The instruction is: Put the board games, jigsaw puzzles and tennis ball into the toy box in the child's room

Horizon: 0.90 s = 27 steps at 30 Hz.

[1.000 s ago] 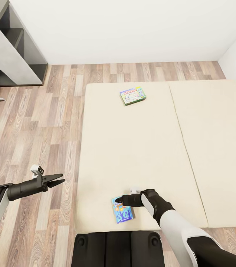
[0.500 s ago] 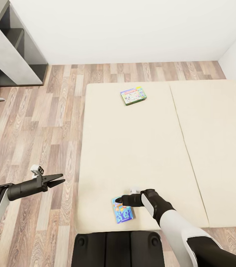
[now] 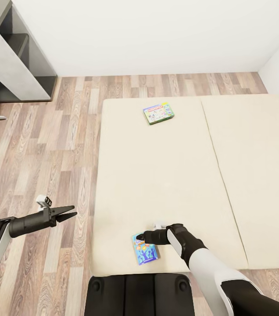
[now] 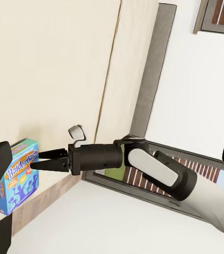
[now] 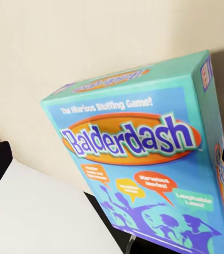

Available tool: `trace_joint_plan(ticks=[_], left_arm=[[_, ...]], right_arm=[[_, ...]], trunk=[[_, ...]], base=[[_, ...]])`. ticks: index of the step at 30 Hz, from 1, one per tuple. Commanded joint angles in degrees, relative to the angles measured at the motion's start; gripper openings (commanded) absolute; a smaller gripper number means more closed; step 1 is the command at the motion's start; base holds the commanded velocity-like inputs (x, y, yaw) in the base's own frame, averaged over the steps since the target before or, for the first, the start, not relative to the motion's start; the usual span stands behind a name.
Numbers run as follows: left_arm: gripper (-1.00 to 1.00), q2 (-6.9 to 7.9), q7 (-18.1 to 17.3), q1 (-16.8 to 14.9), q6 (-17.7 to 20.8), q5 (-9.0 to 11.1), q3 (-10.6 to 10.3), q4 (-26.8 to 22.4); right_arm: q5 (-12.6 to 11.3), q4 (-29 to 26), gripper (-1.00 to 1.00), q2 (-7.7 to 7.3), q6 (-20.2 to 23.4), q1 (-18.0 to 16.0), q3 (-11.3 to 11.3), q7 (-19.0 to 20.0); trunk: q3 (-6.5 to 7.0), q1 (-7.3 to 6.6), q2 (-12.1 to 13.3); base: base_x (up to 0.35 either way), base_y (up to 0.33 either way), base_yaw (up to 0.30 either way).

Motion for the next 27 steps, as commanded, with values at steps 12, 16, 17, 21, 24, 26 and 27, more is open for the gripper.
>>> trace_joint_plan(ticks=[12, 16, 17, 21, 24, 26, 27], left_arm=[[1.0, 0.02, -0.2, 0.0, 0.6, 0.0, 0.0, 0.0], [1.0, 0.02, -0.2, 0.0, 0.6, 0.0, 0.0, 0.0], [1.0, 0.02, -0.2, 0.0, 0.6, 0.0, 0.0, 0.0], [1.0, 0.02, -0.2, 0.0, 0.6, 0.0, 0.0, 0.0], [1.0, 0.02, -0.2, 0.0, 0.6, 0.0, 0.0, 0.0], [1.0, 0.02, -0.2, 0.0, 0.6, 0.0, 0.0, 0.0], [1.0, 0.02, -0.2, 0.0, 0.6, 0.0, 0.0, 0.0]], right_arm=[[-0.5, -0.1, 1.0, 0.0, 0.4, 0.0, 0.1, -0.1], [-0.5, -0.1, 1.0, 0.0, 0.4, 0.0, 0.1, -0.1], [-0.5, -0.1, 1.0, 0.0, 0.4, 0.0, 0.1, -0.1], [-0.5, -0.1, 1.0, 0.0, 0.4, 0.0, 0.1, -0.1], [-0.5, -0.1, 1.0, 0.0, 0.4, 0.0, 0.1, -0.1], [-0.5, -0.1, 1.0, 0.0, 0.4, 0.0, 0.1, -0.1], [-0.5, -0.1, 1.0, 0.0, 0.4, 0.0, 0.1, -0.1]], trunk=[[-0.06, 0.03, -0.1], [-0.06, 0.03, -0.1], [-0.06, 0.03, -0.1], [-0.06, 0.03, -0.1], [-0.06, 0.03, -0.1], [-0.06, 0.03, -0.1], [-0.06, 0.03, -0.1]], base=[[0.0, 0.0, 0.022], [0.0, 0.0, 0.001], [0.0, 0.0, 0.0], [0.0, 0.0, 0.023], [0.0, 0.0, 0.05], [0.0, 0.0, 0.027], [0.0, 0.0, 0.015]])
